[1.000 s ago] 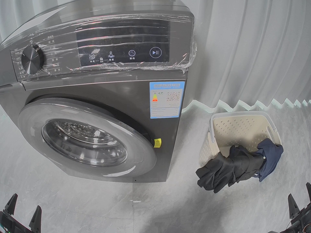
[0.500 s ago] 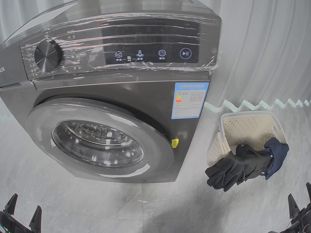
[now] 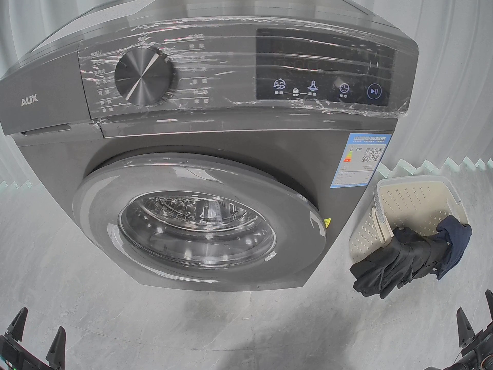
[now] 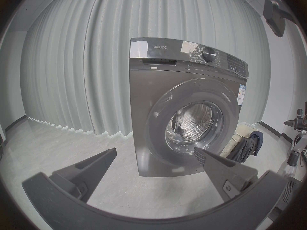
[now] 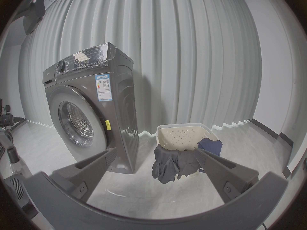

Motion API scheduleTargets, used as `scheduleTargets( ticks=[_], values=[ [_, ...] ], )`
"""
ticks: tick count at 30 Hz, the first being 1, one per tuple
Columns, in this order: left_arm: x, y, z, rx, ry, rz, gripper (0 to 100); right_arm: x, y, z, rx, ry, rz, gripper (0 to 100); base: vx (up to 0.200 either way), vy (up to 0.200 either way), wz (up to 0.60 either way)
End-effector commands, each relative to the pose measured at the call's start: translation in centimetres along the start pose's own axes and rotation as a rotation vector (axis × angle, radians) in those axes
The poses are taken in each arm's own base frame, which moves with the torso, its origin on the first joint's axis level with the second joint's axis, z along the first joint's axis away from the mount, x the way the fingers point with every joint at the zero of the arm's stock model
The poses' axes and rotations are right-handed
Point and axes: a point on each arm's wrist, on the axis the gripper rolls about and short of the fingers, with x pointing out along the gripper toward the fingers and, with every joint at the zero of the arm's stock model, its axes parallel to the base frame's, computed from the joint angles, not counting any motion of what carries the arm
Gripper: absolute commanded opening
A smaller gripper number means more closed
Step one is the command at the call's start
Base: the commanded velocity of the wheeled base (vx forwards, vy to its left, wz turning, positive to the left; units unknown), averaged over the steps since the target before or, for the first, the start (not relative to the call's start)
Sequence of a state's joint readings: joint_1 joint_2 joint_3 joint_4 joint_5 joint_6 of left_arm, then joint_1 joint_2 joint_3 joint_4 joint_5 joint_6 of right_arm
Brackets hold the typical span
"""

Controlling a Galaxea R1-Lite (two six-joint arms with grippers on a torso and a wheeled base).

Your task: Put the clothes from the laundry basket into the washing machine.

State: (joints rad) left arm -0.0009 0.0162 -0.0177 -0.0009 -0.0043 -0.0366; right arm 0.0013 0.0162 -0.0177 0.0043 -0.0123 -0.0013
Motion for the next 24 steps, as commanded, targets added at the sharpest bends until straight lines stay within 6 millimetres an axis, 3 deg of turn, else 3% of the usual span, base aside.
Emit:
scheduleTargets(
  ticks=[1,10,16,24],
  values=[
    [0.01,0.02,-0.47,0.000,0.001,-0.001,100,0.00,0.00,-0.49,0.000,0.000,0.000,100,0.000,0.000,0.00],
    [0.01,0.02,-0.47,0.000,0.001,-0.001,100,0.00,0.00,-0.49,0.000,0.000,0.000,100,0.000,0.000,0.00],
    [0.01,0.02,-0.47,0.000,0.001,-0.001,100,0.00,0.00,-0.49,0.000,0.000,0.000,100,-0.200,0.000,0.00],
    [0.01,0.02,-0.47,0.000,0.001,-0.001,100,0.00,0.00,-0.49,0.000,0.000,0.000,100,0.000,0.000,0.00]
  ],
)
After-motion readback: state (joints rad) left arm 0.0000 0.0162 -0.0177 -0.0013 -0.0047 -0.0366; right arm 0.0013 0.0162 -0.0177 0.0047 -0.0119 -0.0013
